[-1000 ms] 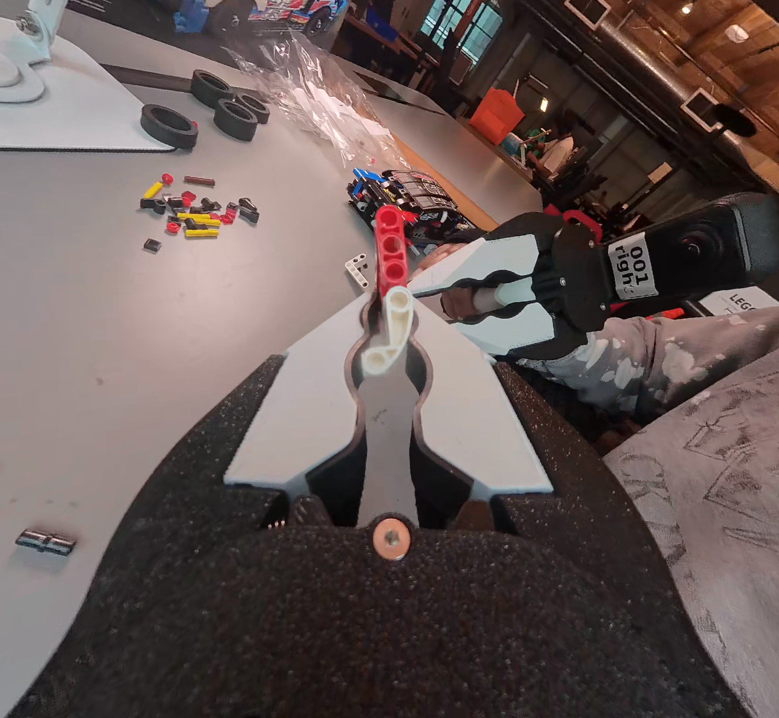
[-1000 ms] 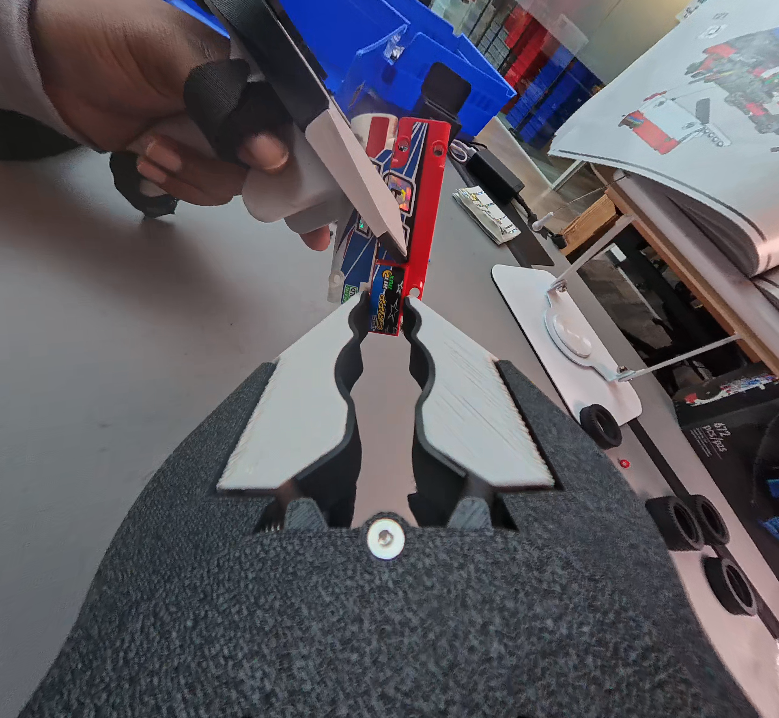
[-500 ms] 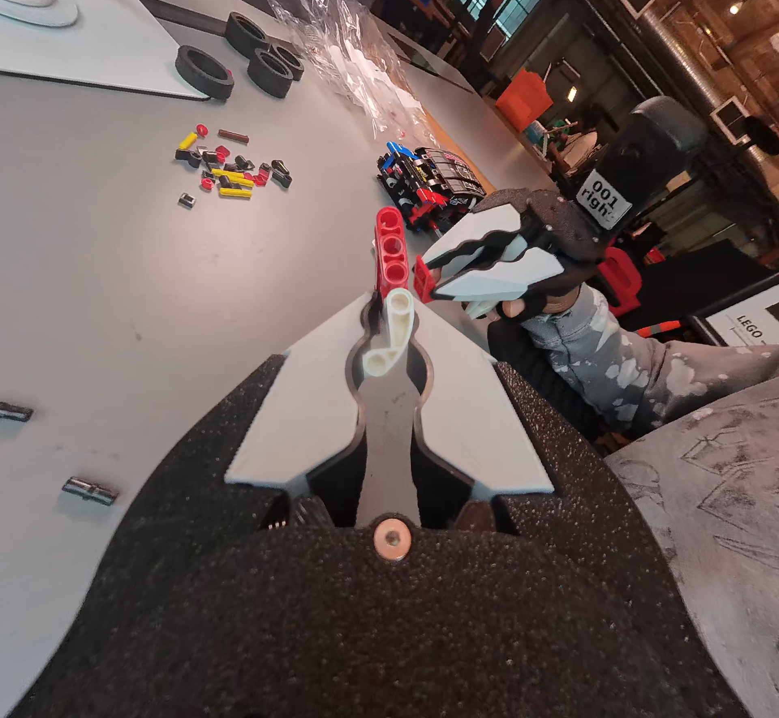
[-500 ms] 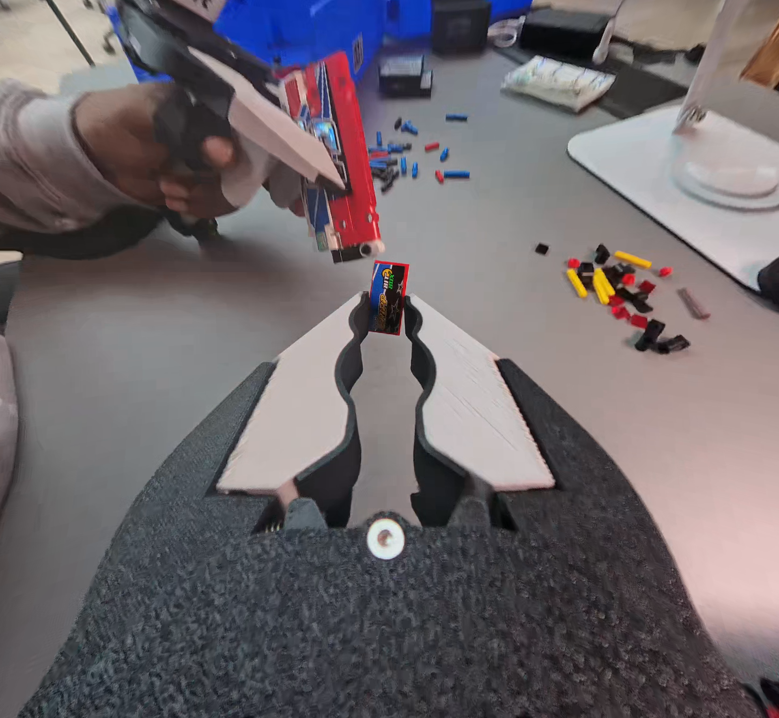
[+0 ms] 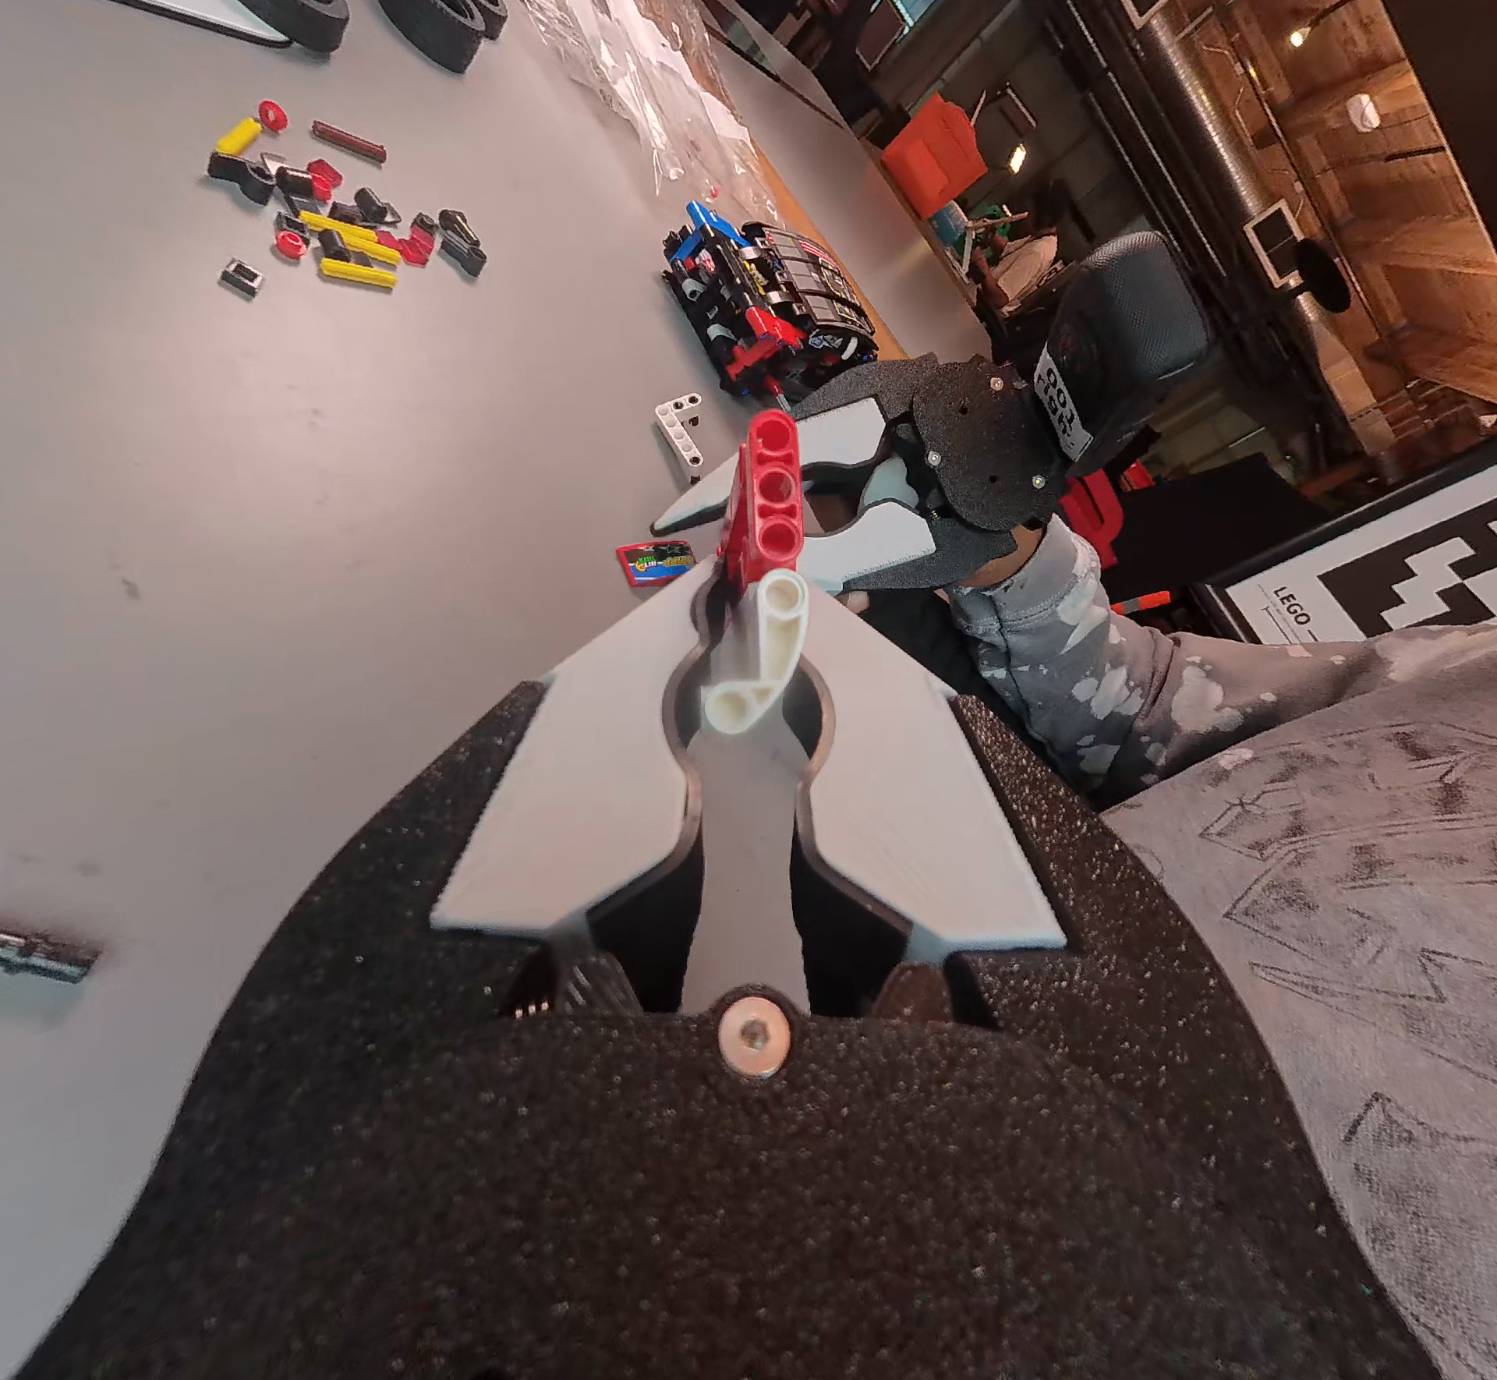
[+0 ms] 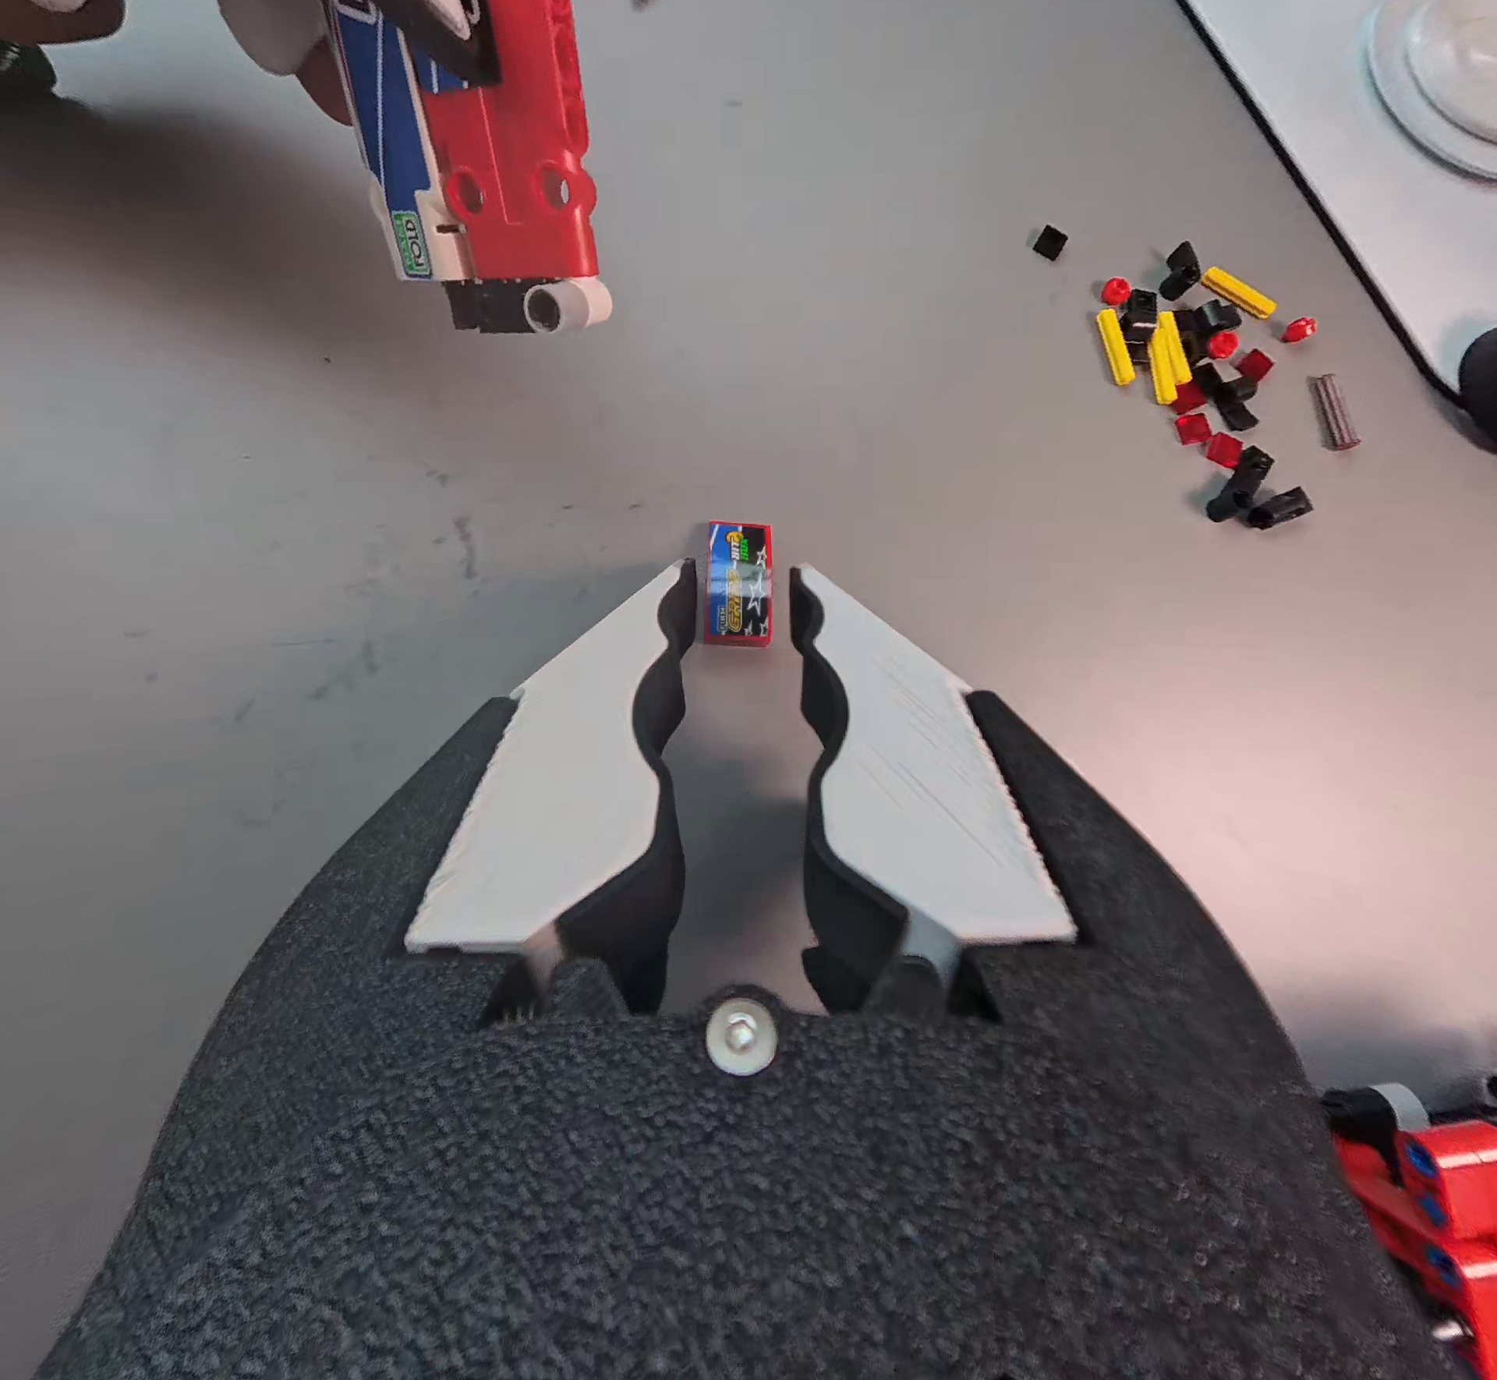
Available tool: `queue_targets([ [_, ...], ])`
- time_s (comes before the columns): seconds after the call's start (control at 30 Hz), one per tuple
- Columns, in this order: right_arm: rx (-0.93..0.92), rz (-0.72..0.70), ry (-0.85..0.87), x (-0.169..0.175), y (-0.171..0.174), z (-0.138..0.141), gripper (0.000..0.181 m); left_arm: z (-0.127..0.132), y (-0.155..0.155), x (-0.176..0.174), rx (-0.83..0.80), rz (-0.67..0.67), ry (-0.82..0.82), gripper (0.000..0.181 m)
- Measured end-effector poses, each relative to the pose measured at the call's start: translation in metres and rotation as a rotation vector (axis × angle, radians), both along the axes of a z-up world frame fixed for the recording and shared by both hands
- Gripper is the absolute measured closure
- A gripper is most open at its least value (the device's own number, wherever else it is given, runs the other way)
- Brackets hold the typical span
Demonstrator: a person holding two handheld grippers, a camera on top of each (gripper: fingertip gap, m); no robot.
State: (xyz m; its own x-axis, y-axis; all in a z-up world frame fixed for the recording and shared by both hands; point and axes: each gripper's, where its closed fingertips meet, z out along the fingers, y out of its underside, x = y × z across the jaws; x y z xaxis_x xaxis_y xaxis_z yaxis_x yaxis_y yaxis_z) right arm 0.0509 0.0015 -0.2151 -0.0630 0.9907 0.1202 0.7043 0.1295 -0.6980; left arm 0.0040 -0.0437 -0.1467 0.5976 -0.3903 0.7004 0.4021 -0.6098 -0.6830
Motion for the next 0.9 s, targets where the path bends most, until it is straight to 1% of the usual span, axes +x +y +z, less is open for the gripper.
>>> queue_targets([
  [0.07,-0.015,0.001,0.067,-0.003,0.0,0.012,0.152,0.001,-0.001,0.002,0.003,-0.009,-0.01,0.173],
  [0.13,-0.084,0.025,0.181,-0.008,-0.007,0.035,0.147,0.002,-0.002,0.003,0.005,-0.019,-0.021,0.173],
  [0.2,-0.197,0.068,0.292,-0.012,-0.019,0.057,0.145,0.004,-0.004,0.005,0.009,-0.037,-0.033,0.173],
  [0.27,-0.335,0.129,0.353,-0.013,-0.037,0.07,0.144,0.007,-0.007,0.011,0.019,-0.075,-0.055,0.174],
  [0.33,-0.434,0.178,0.36,-0.015,-0.054,0.071,0.142,0.01,-0.011,0.019,0.031,-0.124,-0.081,0.174],
  [0.37,-0.449,0.195,0.351,-0.016,-0.06,0.068,0.142,0.011,-0.012,0.023,0.034,-0.139,-0.088,0.175],
  [0.4,-0.443,0.207,0.341,-0.017,-0.064,0.065,0.146,0.012,-0.013,0.026,0.036,-0.15,-0.095,0.175],
  [0.43,-0.422,0.218,0.331,-0.017,-0.067,0.061,0.156,0.013,-0.013,0.028,0.038,-0.156,-0.104,0.175],
  [0.5,-0.378,0.228,0.331,-0.018,-0.067,0.06,0.161,0.013,-0.013,0.028,0.034,-0.158,-0.121,0.172],
  [0.53,-0.387,0.235,0.353,-0.018,-0.067,0.064,0.164,0.015,-0.013,0.026,0.038,-0.15,-0.134,0.169],
  [0.63,-0.474,0.222,0.4,-0.017,-0.065,0.076,0.164,0.023,-0.014,0.024,0.064,-0.151,-0.192,0.169],
  [0.77,-0.617,0.187,0.49,-0.014,-0.056,0.093,0.164,0.029,-0.018,0.027,0.094,-0.183,-0.212,0.169],
  [0.83,-0.666,0.186,0.482,-0.013,-0.055,0.093,0.164,0.03,-0.018,0.029,0.107,-0.178,-0.197,0.172],
  [0.9,-0.714,0.207,0.46,-0.011,-0.062,0.092,0.164,0.03,-0.019,0.031,0.117,-0.184,-0.183,0.166],
])
